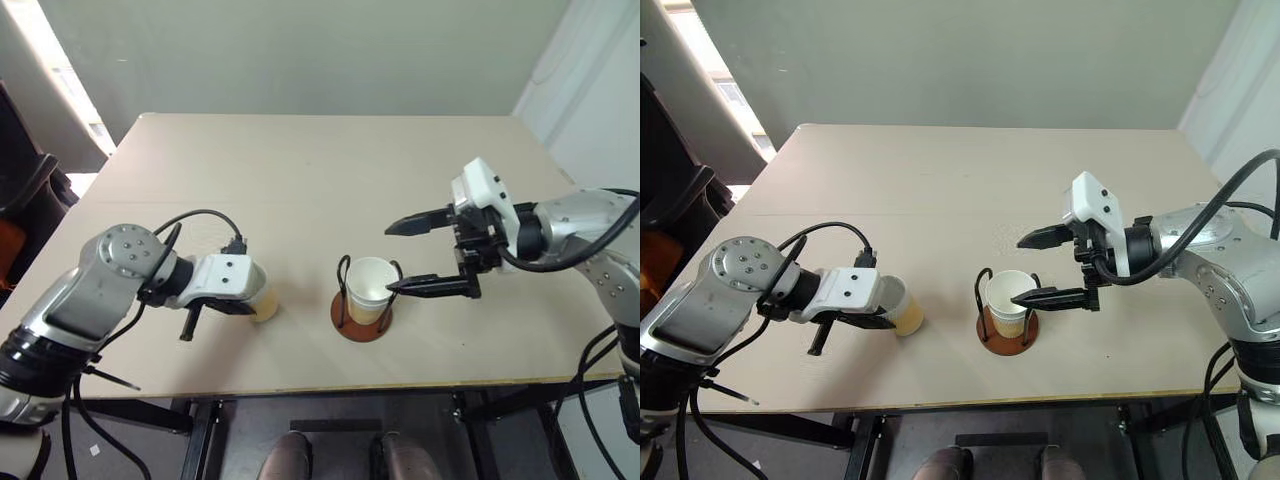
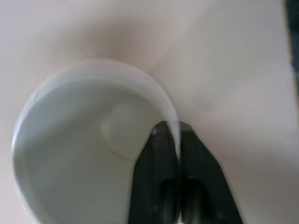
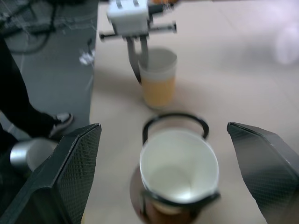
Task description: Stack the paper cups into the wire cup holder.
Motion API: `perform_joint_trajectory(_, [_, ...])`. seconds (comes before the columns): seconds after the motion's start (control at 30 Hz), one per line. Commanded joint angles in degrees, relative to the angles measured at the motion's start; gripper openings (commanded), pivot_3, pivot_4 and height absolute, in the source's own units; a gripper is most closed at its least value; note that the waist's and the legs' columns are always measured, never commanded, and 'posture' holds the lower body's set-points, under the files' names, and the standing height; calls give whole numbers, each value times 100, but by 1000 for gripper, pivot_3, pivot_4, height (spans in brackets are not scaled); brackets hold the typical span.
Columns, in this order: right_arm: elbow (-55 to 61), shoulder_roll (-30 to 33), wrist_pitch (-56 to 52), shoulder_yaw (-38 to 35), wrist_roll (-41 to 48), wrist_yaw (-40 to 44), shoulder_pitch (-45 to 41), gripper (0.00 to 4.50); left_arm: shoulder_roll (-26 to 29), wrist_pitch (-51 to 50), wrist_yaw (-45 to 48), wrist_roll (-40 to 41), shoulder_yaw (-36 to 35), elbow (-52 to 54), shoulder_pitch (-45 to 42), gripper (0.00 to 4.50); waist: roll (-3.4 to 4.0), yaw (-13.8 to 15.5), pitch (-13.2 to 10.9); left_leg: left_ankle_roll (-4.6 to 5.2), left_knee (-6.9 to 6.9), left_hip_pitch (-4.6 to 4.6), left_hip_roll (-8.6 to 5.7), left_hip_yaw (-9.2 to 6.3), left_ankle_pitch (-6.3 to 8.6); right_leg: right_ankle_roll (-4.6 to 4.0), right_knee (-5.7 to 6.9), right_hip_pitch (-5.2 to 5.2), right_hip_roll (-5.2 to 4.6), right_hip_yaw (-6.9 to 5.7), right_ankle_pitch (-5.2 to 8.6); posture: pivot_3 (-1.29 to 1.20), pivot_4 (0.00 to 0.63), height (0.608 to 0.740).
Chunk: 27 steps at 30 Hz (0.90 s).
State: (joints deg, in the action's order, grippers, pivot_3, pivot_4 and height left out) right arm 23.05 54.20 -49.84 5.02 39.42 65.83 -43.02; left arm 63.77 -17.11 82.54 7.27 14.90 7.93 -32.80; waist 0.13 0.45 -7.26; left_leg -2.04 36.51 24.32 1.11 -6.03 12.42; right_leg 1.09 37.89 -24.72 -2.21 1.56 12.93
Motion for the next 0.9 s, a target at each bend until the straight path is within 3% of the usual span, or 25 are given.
perform_joint_trajectory(0.03, [41,424,203,-474,74,412,174,4500,-14,119,283,259,-345,-122,-455,34,-1,27,1,0,1,0,-1,0,0,1,0,0,0,0,0,0,150,740])
perform_joint_trajectory(0.27, [-54,677,724,-2196,472,829,1598,4500,-589,-31,992,1402,-326,-841,-2487,34,-9,132,4,9,38,29,-10,-9,5,19,-6,0,-1,-1,-11,0,150,740])
perform_joint_trajectory(0.37, [-211,649,667,-2805,499,614,2161,4500,-1006,125,996,1965,26,-1216,-3413,34,-9,126,4,26,56,34,-16,4,17,86,-20,5,-7,8,-44,0,150,740])
perform_joint_trajectory(0.57, [185,637,579,-3239,617,320,2934,4500,-1602,1030,996,2554,1381,-1658,-4409,34,-6,108,3,54,67,34,-20,12,25,143,-95,45,-12,16,-77,0,150,740])
perform_joint_trajectory(0.7, [469,663,484,-3414,701,37,3197,4500,-1951,1924,996,2199,2365,-2160,-4838,34,3,104,-2,67,102,57,-22,14,33,174,-98,44,-13,15,-82,0,150,740])
perform_joint_trajectory(0.9, [798,667,359,-3790,862,-220,3590,4500,-2426,2602,996,2145,3258,-2846,-5233,34,5,131,-3,97,162,86,-29,17,59,208,-106,48,-16,22,-88,0,150,740])
